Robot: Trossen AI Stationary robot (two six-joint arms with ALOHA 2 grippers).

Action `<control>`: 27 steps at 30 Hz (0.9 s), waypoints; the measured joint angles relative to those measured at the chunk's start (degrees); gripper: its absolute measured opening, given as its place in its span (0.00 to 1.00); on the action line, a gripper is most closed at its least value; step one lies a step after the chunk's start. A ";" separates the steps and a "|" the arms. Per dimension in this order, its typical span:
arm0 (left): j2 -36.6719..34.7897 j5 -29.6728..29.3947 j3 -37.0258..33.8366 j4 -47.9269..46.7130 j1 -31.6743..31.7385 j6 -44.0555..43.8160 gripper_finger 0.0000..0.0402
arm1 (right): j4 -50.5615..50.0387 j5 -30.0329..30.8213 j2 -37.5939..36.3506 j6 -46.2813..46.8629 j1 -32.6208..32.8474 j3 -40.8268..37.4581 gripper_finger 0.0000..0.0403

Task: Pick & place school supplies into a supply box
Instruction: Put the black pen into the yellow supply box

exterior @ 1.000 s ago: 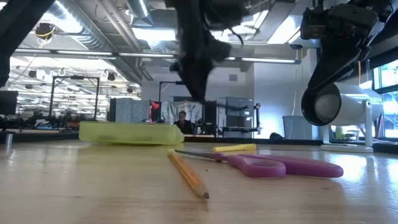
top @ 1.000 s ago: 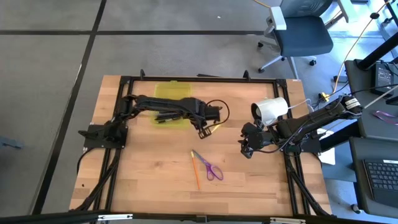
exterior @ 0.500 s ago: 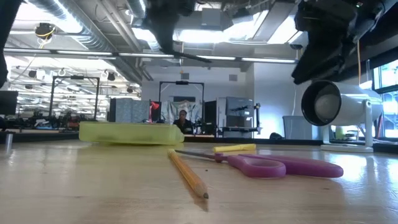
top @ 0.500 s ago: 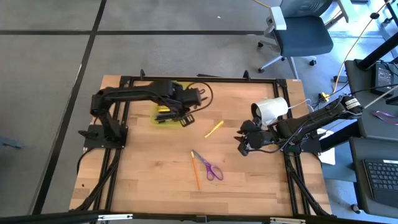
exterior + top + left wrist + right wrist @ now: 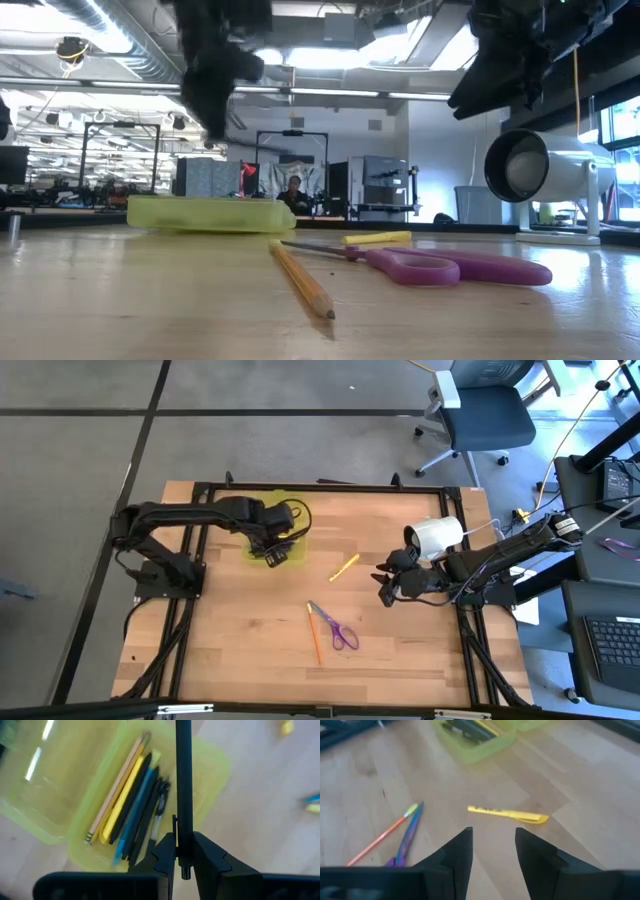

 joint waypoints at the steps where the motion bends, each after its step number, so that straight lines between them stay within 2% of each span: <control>1: -0.21 0.39 -2.12 1.37 0.78 0.53 0.09 | 0.65 0.33 0.00 0.04 0.00 0.00 0.38; 7: -0.25 4.80 -12.22 12.53 5.59 4.88 0.10 | 3.08 0.64 0.00 0.40 -0.98 0.00 0.38; 10: -0.23 5.19 -15.22 14.39 7.73 7.57 0.11 | 3.52 0.62 0.00 1.61 -1.60 0.00 0.38; 15: -0.25 5.21 -18.12 14.58 10.57 14.68 0.11 | 3.45 0.57 0.00 1.68 -1.84 0.00 0.38; 20: -0.23 7.62 -19.97 16.36 12.75 20.81 0.11 | 3.44 0.57 0.01 1.68 -1.84 0.00 0.38; 27: -0.21 7.88 -20.30 17.30 13.37 32.49 0.11 | 3.44 0.57 0.00 1.68 -1.84 0.00 0.38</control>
